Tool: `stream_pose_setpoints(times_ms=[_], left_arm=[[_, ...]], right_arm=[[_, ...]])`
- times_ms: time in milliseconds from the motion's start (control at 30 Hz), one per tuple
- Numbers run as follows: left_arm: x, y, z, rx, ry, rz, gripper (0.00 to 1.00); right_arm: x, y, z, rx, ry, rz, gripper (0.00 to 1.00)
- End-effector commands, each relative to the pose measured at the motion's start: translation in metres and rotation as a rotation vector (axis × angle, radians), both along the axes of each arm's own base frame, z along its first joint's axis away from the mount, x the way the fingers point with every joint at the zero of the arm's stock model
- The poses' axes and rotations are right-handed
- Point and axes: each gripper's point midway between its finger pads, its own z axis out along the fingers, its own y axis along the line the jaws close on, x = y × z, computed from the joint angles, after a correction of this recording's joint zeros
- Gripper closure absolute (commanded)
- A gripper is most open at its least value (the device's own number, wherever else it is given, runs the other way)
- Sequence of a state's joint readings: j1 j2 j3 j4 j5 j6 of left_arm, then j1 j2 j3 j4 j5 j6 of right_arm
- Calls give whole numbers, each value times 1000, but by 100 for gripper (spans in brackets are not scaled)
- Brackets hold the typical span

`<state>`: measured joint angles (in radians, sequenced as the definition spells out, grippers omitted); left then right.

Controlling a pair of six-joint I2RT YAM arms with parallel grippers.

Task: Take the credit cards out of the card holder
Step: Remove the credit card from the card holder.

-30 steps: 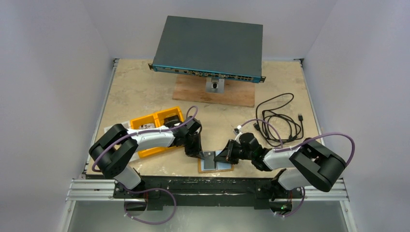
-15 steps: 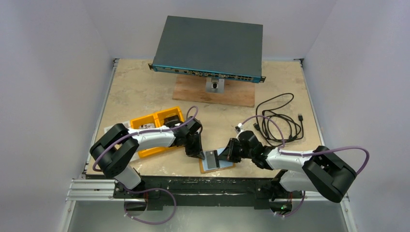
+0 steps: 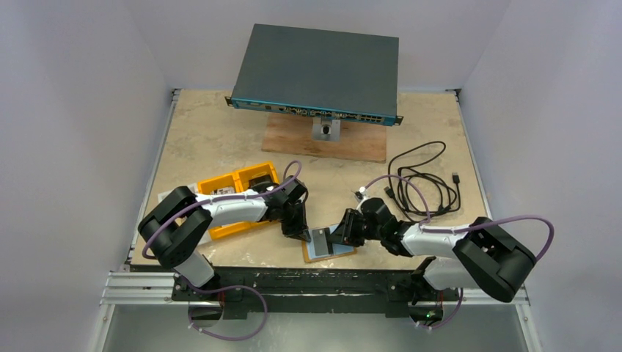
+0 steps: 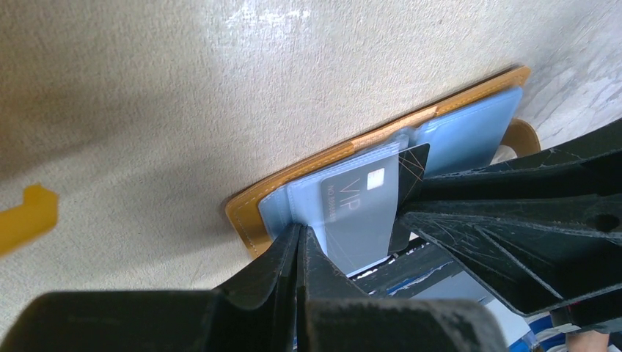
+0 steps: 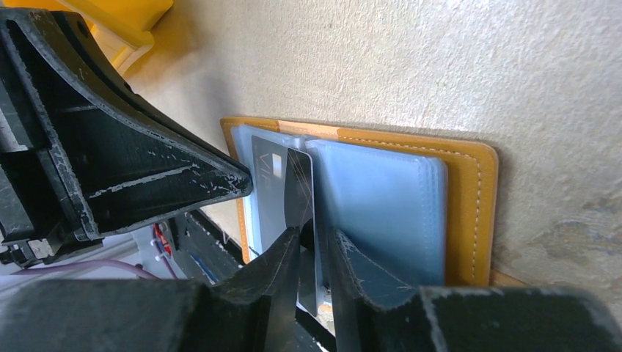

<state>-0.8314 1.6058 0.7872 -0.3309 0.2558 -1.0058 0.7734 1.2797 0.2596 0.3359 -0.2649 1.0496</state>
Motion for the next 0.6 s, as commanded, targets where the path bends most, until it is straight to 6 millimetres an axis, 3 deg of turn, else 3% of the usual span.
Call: stream_pose_setpoints(times_ms=[0, 267, 567], left_arm=[[-9, 35, -33, 181, 22, -6, 100], [-9, 43, -34, 228, 25, -4, 100], [-8, 49, -34, 254, 23, 0, 100]], right_arm=[[2, 8, 1, 29, -8, 22, 80], [3, 3, 0, 8, -5, 2, 94], [6, -22, 2, -76, -41, -67, 98]])
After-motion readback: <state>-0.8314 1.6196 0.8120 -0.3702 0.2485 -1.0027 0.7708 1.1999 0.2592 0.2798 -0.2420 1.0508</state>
